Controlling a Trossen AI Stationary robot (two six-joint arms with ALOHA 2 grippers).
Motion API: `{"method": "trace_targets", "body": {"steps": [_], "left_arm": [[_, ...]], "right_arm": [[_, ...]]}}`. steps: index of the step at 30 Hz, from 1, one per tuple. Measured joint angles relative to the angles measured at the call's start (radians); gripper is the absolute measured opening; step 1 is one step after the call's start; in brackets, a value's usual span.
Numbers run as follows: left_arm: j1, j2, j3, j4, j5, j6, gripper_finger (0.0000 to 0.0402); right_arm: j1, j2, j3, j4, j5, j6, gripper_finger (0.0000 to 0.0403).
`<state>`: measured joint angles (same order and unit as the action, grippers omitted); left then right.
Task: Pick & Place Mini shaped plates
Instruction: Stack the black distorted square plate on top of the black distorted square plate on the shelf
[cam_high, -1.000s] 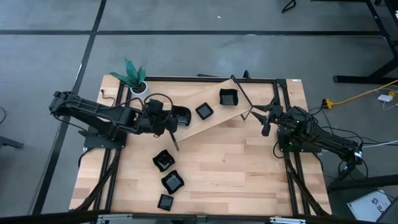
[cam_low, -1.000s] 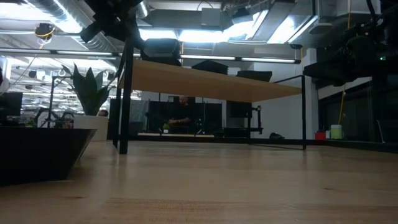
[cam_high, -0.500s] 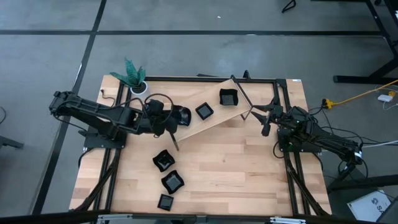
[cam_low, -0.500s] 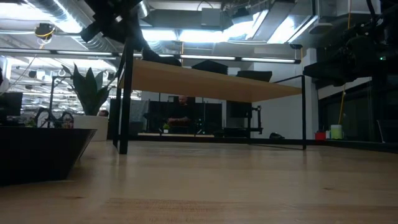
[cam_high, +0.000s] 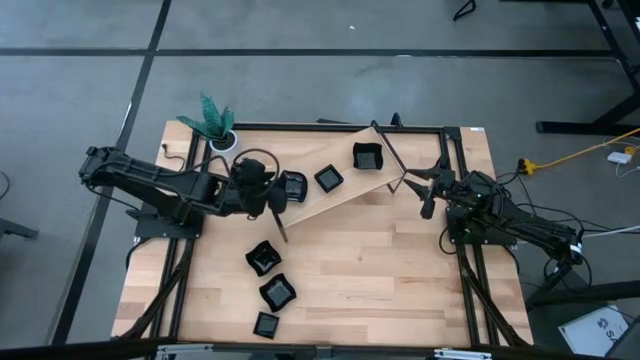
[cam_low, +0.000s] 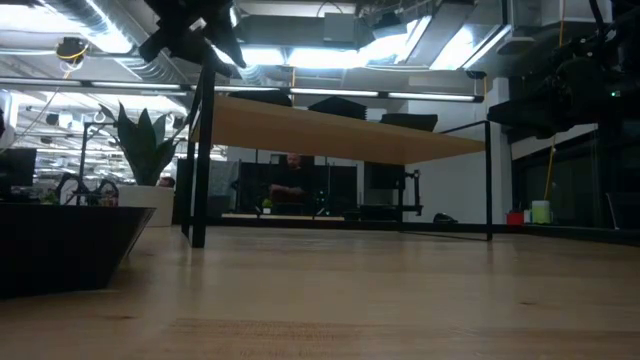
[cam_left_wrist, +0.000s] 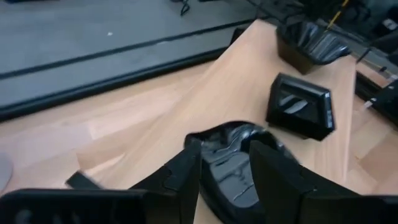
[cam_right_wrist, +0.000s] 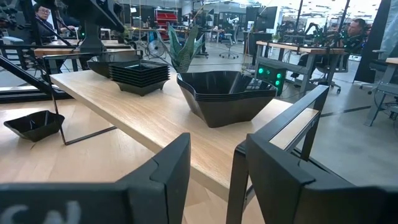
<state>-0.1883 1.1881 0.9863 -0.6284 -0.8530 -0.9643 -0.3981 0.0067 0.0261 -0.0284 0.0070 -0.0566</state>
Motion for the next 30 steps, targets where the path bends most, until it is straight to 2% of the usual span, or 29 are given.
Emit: {"method": "trace_targets", "body": {"steps": [5, 22, 25, 30], "left_arm": [[0.000, 0.000, 0.000, 0.048, -0.001, 0.071, 0.0128], [0.000, -0.032, 0.000, 0.050, -0.099, 0.147, 0.0128], [-0.004, -0.038, 0.000, 0.055, -0.087, 0.165, 0.0128], [-0.047, -0.037, 0.000, 0.068, -0.006, 0.167, 0.0127]], "right_arm": [[0.000, 0.000, 0.000, 0.000, 0.000, 0.000, 0.0154], [0.000, 0.000, 0.000, 0.000, 0.000, 0.000, 0.0154], [0.000, 0.000, 0.000, 0.000, 0.000, 0.000, 0.0154], [0.000, 0.000, 0.000, 0.000, 0.000, 0.000, 0.0154]]}}
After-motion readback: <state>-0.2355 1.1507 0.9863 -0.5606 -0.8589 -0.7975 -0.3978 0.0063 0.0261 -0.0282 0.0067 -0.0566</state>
